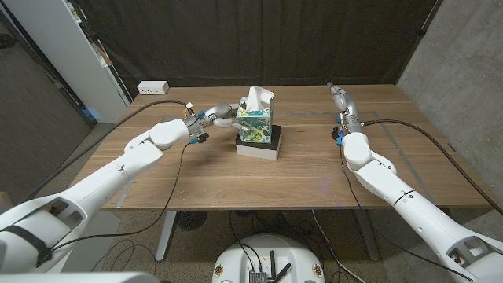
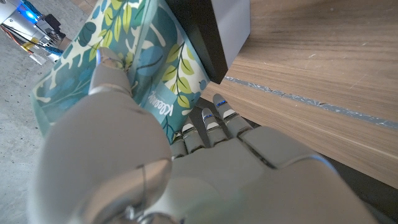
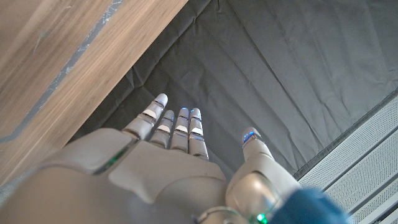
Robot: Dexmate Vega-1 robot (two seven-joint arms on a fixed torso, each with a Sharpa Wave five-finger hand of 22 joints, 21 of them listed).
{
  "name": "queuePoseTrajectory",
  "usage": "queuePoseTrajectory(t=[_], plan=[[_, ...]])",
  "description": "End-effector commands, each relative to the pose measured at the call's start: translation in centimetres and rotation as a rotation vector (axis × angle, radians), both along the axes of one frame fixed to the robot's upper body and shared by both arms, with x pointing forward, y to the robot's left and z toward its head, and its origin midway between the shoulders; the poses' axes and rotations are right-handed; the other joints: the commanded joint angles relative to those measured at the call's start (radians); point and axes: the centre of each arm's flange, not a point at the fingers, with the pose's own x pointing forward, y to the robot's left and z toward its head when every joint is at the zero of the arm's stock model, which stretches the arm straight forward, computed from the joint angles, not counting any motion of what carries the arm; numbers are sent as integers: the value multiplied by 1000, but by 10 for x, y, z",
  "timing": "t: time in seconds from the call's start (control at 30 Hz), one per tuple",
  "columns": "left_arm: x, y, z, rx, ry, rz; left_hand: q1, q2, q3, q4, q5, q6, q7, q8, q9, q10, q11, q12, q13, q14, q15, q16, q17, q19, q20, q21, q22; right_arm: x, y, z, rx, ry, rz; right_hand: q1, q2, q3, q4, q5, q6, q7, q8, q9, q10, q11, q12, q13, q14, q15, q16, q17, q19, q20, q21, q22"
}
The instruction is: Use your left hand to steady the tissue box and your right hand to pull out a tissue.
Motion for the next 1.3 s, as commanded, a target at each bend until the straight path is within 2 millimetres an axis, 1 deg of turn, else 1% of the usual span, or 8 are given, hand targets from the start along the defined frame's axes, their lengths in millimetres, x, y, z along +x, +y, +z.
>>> queuePoseTrajectory(t=[0.03,0.17,0.3,0.43,0.6,0.67,1.03,1.3], plan=[[-11,7,5,-34,-17,9,5,5,8,-1,-5,-5,6,-4,2,-9,2,-7,5,18,-72,-1,2,2,5,-2,4,4,1,0,-6,1,11,1,5,2,-3,-3,4,4,-2,3,10,1,6,3,9,1,1,2,-2,0,0,2],[-16,10,10,-52,-37,12,5,9,13,0,-10,-12,14,-8,1,-15,10,-12,6,47,-89,5,3,16,1,3,4,6,0,0,-7,2,10,1,6,1,-4,-3,5,4,-1,3,10,1,6,3,7,1,0,2,-1,-1,0,2],[-19,11,14,-64,-56,12,3,19,24,2,-18,-26,27,-17,0,-33,28,-22,8,121,-103,20,6,51,-1,14,5,6,-1,0,-6,2,8,1,6,1,-4,-3,5,4,-1,3,10,0,5,3,6,-1,0,2,-1,-1,0,2],[-21,12,18,-76,-62,8,4,14,28,-1,-22,-31,41,-21,1,-44,38,-28,9,161,-109,24,5,84,-19,26,6,6,-3,1,-8,0,1,0,7,1,-5,-3,6,3,-1,3,10,-1,5,3,6,-1,-1,1,-1,-1,0,2],[-24,13,24,-97,-80,0,12,14,39,-5,-24,-26,56,-22,2,-41,53,-29,12,190,-100,18,3,140,-65,45,9,5,-4,2,-13,-2,-6,0,7,1,-5,-2,7,3,-1,3,10,-2,5,3,6,-1,-1,1,-2,-1,-1,2],[-25,13,26,-99,-81,-5,14,18,43,-5,-24,-28,63,-24,2,-39,61,-29,13,202,-98,18,3,154,-69,50,10,5,-4,3,-12,0,-7,0,7,1,-5,-2,6,4,-1,3,10,-1,5,3,5,-1,-1,1,-2,-1,-1,2],[-30,17,39,-99,-65,-41,16,30,55,-3,-24,-29,84,-28,4,-38,75,-30,15,244,-96,23,6,168,-79,55,14,6,-6,2,-12,6,-6,0,8,1,-7,-2,7,4,-1,3,9,-1,4,3,5,0,-1,0,-2,-2,-1,2],[-35,18,43,-93,-67,-37,14,34,60,-1,-24,-25,86,-28,4,-33,75,-28,16,250,-98,21,7,168,-83,55,15,8,-7,0,-3,12,5,0,10,1,-8,-2,4,2,-2,3,6,0,3,3,2,1,-3,0,-2,-3,-1,2]])
